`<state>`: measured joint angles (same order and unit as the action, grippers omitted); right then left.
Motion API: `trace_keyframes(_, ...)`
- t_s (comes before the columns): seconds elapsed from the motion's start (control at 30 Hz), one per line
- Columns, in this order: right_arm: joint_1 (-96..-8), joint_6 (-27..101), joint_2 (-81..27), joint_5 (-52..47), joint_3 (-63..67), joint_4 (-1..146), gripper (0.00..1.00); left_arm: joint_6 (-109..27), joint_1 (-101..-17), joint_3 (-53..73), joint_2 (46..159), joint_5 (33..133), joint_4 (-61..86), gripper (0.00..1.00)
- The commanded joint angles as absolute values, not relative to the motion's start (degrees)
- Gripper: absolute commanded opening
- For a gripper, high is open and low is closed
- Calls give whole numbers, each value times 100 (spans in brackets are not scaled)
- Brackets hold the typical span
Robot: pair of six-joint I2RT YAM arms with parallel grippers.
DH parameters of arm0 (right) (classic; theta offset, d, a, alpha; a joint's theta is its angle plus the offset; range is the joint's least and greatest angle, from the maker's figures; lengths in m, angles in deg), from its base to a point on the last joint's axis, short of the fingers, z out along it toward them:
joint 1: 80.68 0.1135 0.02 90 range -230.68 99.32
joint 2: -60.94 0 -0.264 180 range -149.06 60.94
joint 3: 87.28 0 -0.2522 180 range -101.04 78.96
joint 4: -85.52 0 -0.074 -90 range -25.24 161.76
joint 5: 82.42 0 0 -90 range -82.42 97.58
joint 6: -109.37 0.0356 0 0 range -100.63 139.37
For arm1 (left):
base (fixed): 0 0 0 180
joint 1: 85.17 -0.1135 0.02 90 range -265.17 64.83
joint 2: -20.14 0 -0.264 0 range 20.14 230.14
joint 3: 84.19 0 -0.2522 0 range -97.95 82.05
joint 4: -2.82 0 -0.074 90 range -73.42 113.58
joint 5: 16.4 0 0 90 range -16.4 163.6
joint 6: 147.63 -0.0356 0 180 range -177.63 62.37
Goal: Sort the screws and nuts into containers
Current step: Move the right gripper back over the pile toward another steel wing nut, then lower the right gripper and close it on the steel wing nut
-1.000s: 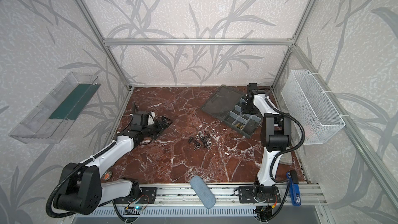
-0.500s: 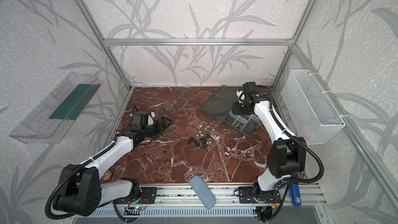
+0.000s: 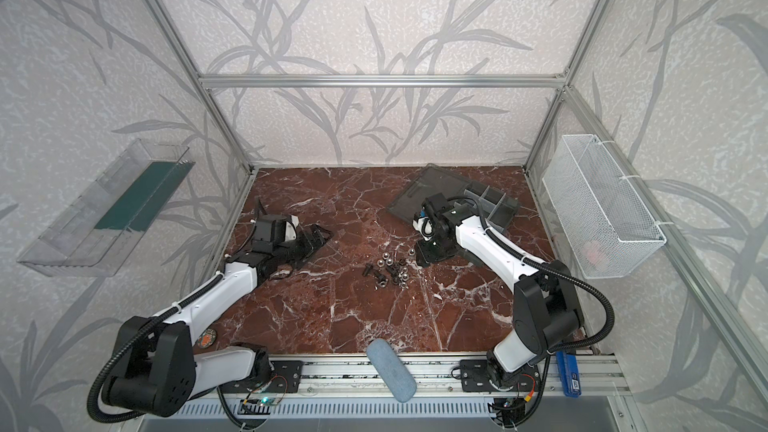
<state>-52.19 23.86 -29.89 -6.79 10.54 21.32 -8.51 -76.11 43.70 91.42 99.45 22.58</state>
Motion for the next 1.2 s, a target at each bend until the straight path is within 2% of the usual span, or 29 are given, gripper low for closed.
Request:
trace_keyframes(0.0,-4945,2329,-3105,-1112,1280,2242,55,-850,-7595,4325,9090,9979,2291,100)
trace_keyframes(0.33,-4294,2581,-3449,-1026,1530,2801,54,-854,-7595,4337,9119,9980,2289,100)
trace_keyframes(0.63,-4200,2586,-3975,-903,1590,3188,46,-859,-7595,4356,9129,9964,2284,100)
trace_keyframes(0.93,-4171,2574,-4157,-792,1595,3276,43,-868,-7595,4360,9160,9962,2280,100)
trace_keyframes(1.17,-4174,2574,-4285,-727,1589,3293,36,-868,-7595,4356,9189,9944,2281,99)
